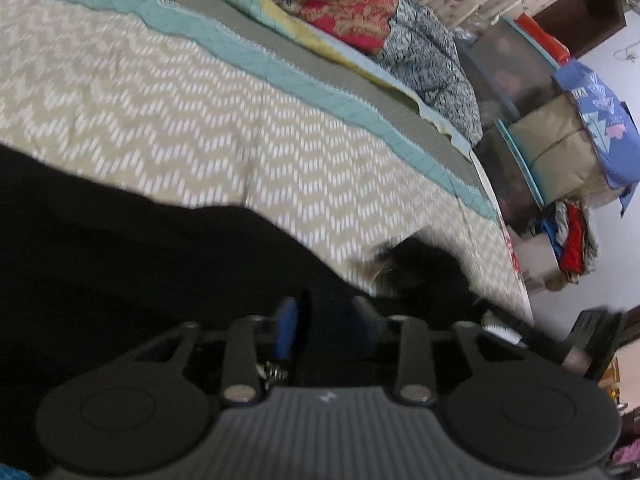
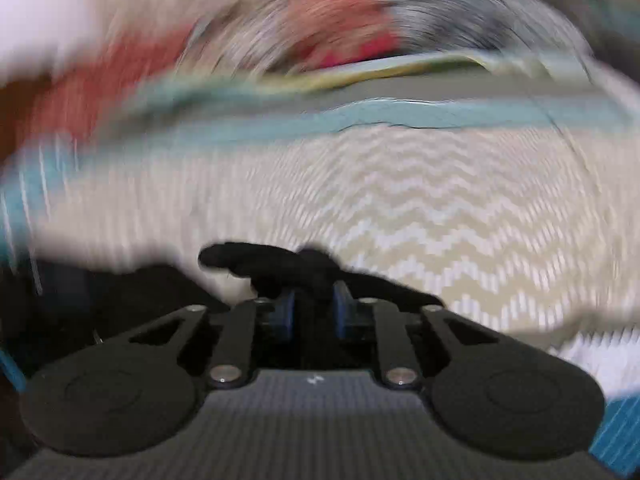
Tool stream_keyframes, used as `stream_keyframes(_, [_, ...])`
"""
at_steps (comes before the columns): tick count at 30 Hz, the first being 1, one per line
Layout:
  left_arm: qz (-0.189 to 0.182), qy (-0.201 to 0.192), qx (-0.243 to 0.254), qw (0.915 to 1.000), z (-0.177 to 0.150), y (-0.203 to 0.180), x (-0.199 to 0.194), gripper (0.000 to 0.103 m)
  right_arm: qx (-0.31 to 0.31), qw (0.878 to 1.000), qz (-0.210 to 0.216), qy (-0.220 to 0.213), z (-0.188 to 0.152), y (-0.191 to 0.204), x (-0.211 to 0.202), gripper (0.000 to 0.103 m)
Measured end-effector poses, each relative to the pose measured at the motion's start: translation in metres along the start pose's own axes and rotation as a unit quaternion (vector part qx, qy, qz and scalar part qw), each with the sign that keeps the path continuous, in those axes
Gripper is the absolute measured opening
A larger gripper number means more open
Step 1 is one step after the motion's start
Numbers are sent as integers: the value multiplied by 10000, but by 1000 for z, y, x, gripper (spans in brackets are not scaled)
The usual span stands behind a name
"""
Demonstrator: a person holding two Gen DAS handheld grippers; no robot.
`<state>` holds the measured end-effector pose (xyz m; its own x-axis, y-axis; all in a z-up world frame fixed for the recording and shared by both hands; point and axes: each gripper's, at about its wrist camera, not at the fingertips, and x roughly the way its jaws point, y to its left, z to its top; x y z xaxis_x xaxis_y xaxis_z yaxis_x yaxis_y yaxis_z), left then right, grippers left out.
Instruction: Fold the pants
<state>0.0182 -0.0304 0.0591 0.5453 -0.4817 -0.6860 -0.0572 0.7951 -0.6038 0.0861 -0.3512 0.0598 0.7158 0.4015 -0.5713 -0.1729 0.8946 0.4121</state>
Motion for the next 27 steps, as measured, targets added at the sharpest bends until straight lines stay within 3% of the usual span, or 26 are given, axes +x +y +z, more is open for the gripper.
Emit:
stream_keyframes(1, [45,78,15,10000,-4,1,2,56,423,9981,-211,-384,4,-20,-13,14])
stream_keyframes(2, [120,144,31,9998,-8,1,6,60,808,9926,-417,-805,1,-38,-26,13])
stream_keyframes(3, [162,208,48,9996,-11,0,11,61,1328,9821,-588,-1203,-5,-59,-39,13])
stream_keyframes(4, [147,291,50,9995,-14,0,15,64,2048,9635,-837,-1509,-15,-86,-52,15])
stream_keyframes(7, [42,505,-24,9987,-24,-3,28,82,2934,9241,-1910,-1531,-46,-125,-76,20])
stream_keyframes(8, [52,470,60,9989,-26,-6,28,85,2892,9228,-1988,-1589,-55,-127,-85,20])
stream_keyframes(9, [52,468,169,9987,-28,-10,30,91,2787,9255,-1940,-1680,-63,-124,-94,22])
stream_keyframes(10, [63,480,224,9986,-29,-14,31,94,2597,9307,-1897,-1745,-70,-117,-104,30])
stream_keyframes(13, [137,462,232,9986,-28,-20,35,95,1848,9547,-1480,-1802,-80,-84,-113,49])
stream_keyframes(16, [108,463,83,9988,-25,-17,36,94,720,9872,-816,-1169,-86,-41,-90,65])
stream_keyframes(17, [80,457,55,9989,-24,-16,35,93,239,9928,-696,-948,-92,-23,-81,66])
stream_keyframes(20, [38,438,96,9990,-23,-16,32,91,-725,9946,-589,-455,-106,13,-50,67])
stream_keyframes(21, [26,416,123,9991,-22,-16,28,91,-886,9940,-622,-144,-107,21,-36,62])
stream_keyframes(22, [15,395,133,9991,-21,-15,26,90,-1039,9919,-702,206,-106,26,-22,26])
stream_keyframes(23, [-9,358,141,9993,-19,-14,21,90,-1137,9902,-732,342,-104,29,-17,14])
stream_keyframes(24, [-39,311,136,9994,-16,-13,17,90,-1175,9903,-677,292,-100,33,-21,14])
stream_keyframes(27, [-203,44,69,9998,-8,-5,-3,90,-894,9959,141,-91,-65,34,-43,12])
